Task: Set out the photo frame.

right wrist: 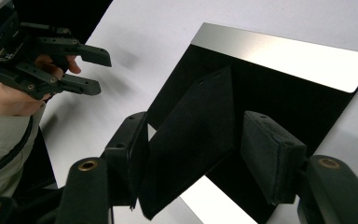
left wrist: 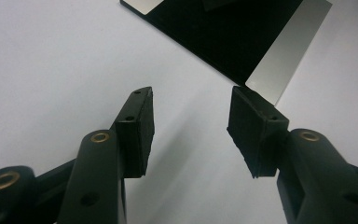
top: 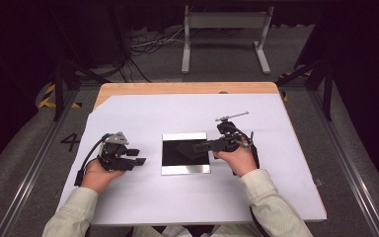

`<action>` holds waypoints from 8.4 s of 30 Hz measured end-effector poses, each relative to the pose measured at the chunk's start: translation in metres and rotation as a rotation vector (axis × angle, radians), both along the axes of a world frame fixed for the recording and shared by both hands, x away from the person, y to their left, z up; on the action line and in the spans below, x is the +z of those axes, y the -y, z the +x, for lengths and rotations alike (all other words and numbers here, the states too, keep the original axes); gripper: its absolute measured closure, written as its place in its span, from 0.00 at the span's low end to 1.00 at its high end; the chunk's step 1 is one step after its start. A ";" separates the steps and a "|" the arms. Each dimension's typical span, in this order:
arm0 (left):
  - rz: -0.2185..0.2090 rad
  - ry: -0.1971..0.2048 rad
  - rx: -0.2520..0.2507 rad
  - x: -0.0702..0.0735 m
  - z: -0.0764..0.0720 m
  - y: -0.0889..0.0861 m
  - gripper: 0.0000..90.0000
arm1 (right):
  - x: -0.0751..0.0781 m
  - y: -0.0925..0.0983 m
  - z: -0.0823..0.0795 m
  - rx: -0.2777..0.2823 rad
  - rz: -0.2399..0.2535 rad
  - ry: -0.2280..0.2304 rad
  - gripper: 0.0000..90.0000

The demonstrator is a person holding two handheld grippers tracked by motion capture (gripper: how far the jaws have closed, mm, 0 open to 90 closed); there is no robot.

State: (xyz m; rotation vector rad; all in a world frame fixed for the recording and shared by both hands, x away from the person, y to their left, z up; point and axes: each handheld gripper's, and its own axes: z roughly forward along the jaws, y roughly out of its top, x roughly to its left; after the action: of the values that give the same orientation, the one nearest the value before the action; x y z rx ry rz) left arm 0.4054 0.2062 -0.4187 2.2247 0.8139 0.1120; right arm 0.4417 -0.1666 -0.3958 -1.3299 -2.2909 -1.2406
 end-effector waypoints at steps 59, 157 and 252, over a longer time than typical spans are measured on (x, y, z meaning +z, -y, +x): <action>-0.002 0.004 0.004 0.000 0.000 -0.001 0.56 | 0.017 -0.003 -0.022 0.093 -0.026 0.016 0.86; 0.005 0.004 -0.078 0.000 0.014 0.029 0.56 | -0.004 0.050 -0.057 0.302 -0.300 0.276 0.92; -0.062 0.114 -0.066 -0.025 0.033 0.117 1.00 | 0.023 0.133 -0.079 0.173 -0.284 0.470 0.92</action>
State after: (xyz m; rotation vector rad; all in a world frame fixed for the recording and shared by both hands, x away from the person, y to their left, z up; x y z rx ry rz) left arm 0.4389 0.0891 -0.4435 2.1631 0.6728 0.1773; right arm 0.3628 -0.2995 -0.3723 -0.9574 -2.9276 -1.3165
